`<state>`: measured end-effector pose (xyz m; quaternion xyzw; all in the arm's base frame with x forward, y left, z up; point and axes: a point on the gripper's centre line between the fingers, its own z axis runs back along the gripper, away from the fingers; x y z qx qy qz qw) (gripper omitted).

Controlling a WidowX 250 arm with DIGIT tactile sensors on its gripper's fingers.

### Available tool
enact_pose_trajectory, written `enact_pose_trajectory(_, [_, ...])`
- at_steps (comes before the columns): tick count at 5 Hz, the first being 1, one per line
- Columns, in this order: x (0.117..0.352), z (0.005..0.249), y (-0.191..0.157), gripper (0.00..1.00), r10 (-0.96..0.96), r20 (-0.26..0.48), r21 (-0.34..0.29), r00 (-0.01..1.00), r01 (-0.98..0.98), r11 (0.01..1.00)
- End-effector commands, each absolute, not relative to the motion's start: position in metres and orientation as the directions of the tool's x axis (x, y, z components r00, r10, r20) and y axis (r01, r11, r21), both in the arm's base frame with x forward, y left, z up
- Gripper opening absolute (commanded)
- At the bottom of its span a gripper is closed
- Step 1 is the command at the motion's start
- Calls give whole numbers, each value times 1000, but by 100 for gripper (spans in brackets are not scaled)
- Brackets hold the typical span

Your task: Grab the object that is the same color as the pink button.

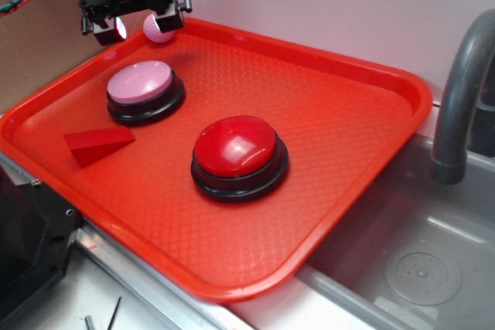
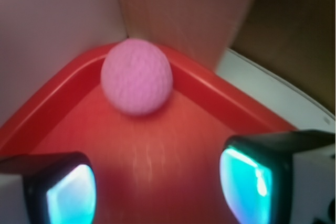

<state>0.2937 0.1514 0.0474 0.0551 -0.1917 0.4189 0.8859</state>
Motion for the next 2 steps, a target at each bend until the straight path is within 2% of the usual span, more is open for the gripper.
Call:
enact_pose_trajectory(1, [314,66,179,100,715,453,-87,532,-772,630])
enact_pose_trajectory(2, [319,62,178,100,710,467,-76,527,-776,626])
